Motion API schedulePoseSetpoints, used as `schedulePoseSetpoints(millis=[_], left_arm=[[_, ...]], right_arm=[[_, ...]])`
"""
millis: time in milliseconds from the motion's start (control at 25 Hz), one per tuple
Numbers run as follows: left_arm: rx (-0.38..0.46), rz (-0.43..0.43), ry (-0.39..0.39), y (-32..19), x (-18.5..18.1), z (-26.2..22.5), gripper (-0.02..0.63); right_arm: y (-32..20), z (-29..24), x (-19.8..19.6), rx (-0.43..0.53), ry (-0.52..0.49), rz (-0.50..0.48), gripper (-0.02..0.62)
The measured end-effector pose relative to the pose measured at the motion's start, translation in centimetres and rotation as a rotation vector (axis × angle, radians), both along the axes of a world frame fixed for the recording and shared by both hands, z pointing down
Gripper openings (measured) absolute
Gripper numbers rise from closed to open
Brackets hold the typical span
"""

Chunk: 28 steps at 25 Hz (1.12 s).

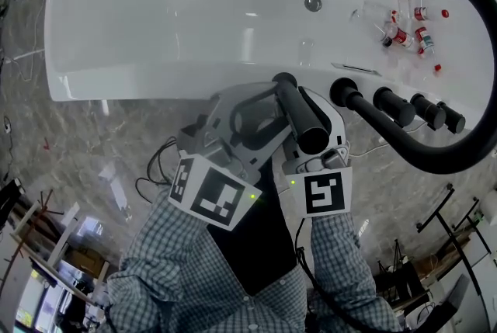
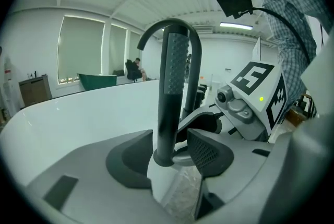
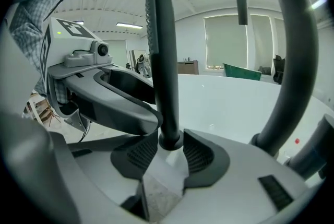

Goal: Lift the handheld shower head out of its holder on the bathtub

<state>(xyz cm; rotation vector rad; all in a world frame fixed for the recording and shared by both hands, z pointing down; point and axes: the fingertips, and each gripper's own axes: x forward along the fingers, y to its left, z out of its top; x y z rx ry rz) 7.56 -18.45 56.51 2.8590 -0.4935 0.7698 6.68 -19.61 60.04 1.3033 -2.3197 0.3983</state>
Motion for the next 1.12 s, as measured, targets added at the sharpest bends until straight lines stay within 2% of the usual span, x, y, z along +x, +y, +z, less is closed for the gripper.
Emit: schedulePoseSetpoints(millis=[160,360,600,720,920,1120], left_arm=[[0.002,0.008,0.01,-0.1,0.5,-0.1,0.178],[0.01,0.004,-0.002,-0.3,0.6,0.2,0.176],[0.027,0.018,-0.011,-0.4,0.7,0.4,0.173],[0.038,0.001,-0.007,-0.7,0.4,0.3,0.133],[0.031,-0.005,0.004,-0.7,0.3,0.1,0.13],[0.035,-0.003,0.018,-0.7,0.5,-0.4,0.129]], right_arm=[[-0.1,0.6,-0.5,-0.002,0.05,-0.063,0.13],[-0.9,0.5,-0.5,0.028,0.009,-0.031,0.129],[-1.0,0.8,-0.5,0.036,0.029,-0.022,0.124],[-0.9,0.8,-0.5,0.037,0.031,-0.024,0.123],[-0.7,0.7,-0.6,0.03,0.056,-0.054,0.123],[-1.2,-0.4,-0.4,0.055,-0.042,0.034,0.123]])
